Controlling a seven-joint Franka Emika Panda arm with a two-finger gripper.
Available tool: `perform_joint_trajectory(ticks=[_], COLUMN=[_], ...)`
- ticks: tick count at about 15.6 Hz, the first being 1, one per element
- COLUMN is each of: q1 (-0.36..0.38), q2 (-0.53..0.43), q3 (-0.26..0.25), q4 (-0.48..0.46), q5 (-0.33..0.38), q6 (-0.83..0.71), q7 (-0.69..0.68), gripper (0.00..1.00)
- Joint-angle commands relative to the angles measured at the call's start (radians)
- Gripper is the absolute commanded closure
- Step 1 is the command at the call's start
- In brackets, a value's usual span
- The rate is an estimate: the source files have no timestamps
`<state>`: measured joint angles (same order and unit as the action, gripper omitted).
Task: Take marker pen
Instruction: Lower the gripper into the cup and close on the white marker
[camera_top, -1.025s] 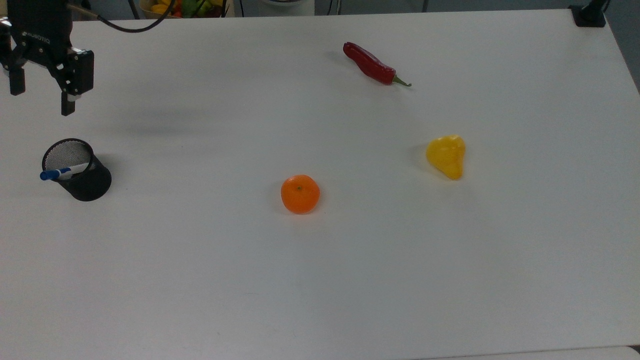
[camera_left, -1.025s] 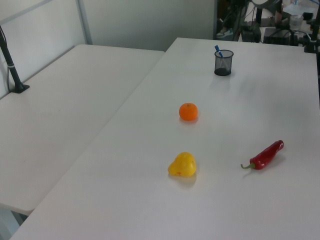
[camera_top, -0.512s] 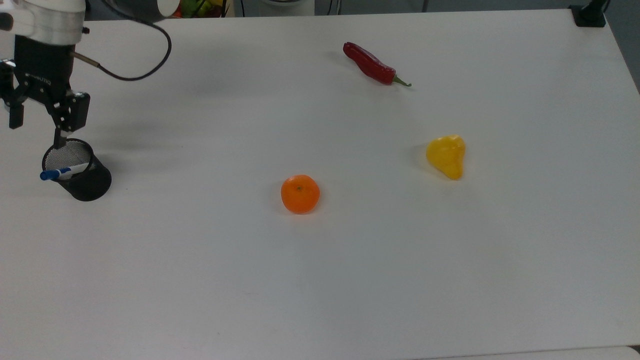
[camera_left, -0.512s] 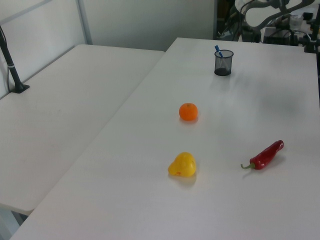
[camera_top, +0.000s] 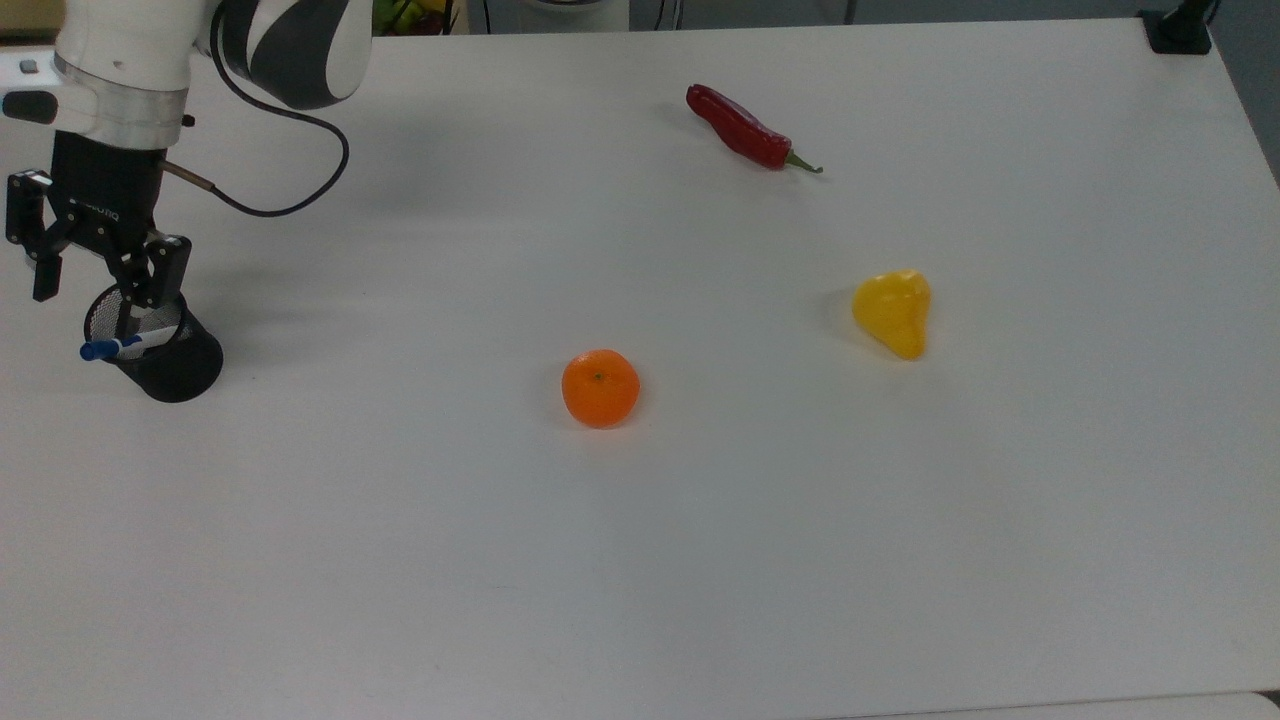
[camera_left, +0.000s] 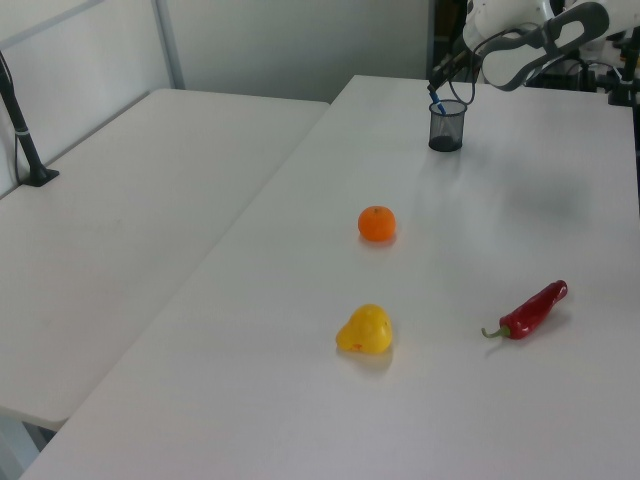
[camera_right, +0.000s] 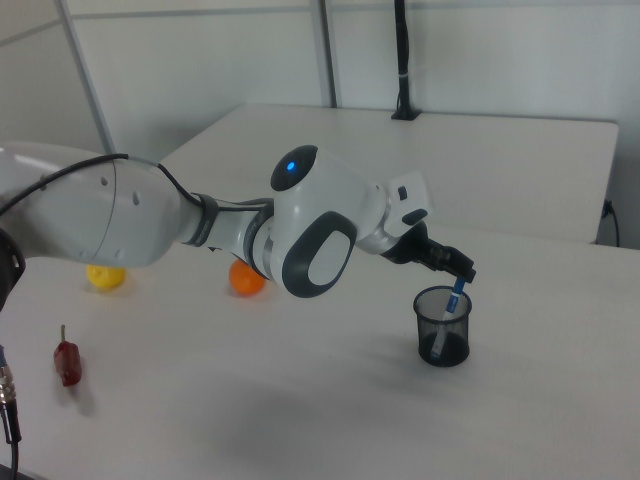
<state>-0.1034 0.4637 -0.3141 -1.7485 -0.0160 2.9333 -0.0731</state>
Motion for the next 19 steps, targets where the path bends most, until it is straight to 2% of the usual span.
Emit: perform_joint_trajectory(ticks=[1, 7, 10, 13, 17, 19], q1=[0.002, 0.001, -0.001, -0.004, -0.007, -0.013], q2=[0.035, 0.072, 0.081, 0.093, 0.092, 0.087], q3=[-0.007, -0.005, -0.005, -0.005, -0.005, -0.005], q4=[0.003, 0.017, 0.023, 0.044, 0.044, 0.044], q5=[-0.010, -0.007, -0.002, 0.002, 0.005, 0.007], q6=[0.029, 0.087, 0.093, 0.093, 0.093, 0.093], q7=[-0.017, -0.016, -0.016, -0.014, -0.013, -0.011], gripper=[0.30, 0.32, 0.39, 0.53, 0.81, 0.89])
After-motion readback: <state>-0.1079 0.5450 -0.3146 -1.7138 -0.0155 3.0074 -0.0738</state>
